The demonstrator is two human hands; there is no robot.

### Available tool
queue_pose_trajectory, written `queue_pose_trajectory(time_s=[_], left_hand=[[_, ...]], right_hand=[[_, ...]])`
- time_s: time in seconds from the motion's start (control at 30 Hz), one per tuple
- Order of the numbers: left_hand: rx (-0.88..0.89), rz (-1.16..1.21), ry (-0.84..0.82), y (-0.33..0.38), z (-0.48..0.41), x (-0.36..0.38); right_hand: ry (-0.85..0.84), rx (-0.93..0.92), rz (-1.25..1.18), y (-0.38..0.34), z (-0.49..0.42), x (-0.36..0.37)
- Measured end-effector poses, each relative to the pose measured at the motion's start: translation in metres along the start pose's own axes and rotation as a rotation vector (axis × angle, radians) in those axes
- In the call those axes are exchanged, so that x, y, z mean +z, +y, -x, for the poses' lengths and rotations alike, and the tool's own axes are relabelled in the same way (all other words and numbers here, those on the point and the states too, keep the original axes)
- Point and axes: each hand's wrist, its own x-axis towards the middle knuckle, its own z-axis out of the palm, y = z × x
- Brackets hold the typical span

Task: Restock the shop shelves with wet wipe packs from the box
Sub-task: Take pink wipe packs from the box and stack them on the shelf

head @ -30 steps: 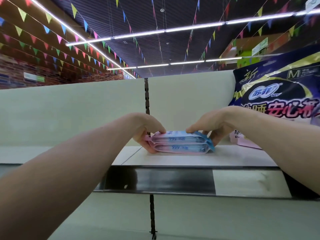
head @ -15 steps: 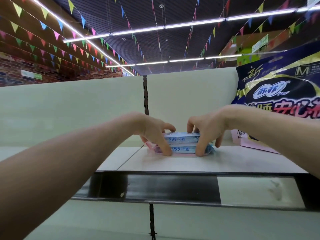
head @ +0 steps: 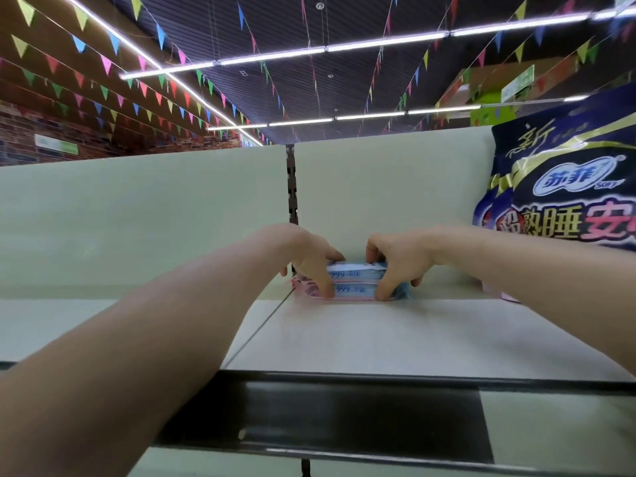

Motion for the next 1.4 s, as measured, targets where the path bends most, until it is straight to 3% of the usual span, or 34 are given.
queue_pose_trajectory(time_s=[0.3,0.47,0.73,0.9,1.1,1.4], left_hand=[[0.056,0.564,0.068,-0.022,0.001,0.012],[0.071,0.510,0.177,-0.018,0.003,0.016],[-0.016,0.455,0.078,-0.015,0.004,0.018],[-0.016,0.476,0.075,-0.028,0.005,0.017],[-0.044,0.408,0.069,-0.032,0.007,0.017],[0.001,0.377,0.137,-0.028,0.012,0.013]], right_hand=[[0.031,0.011,-0.144,0.008,0.002,-0.001],[0.036,0.024,-0.154,0.012,0.008,-0.003],[0.041,0.031,-0.143,0.013,0.012,0.005],[0.189,-0.031,-0.091,0.007,0.009,0.018],[0.154,-0.024,-0.015,-0.007,0.011,0.013],[0.267,-0.050,0.142,0.000,0.010,0.009]])
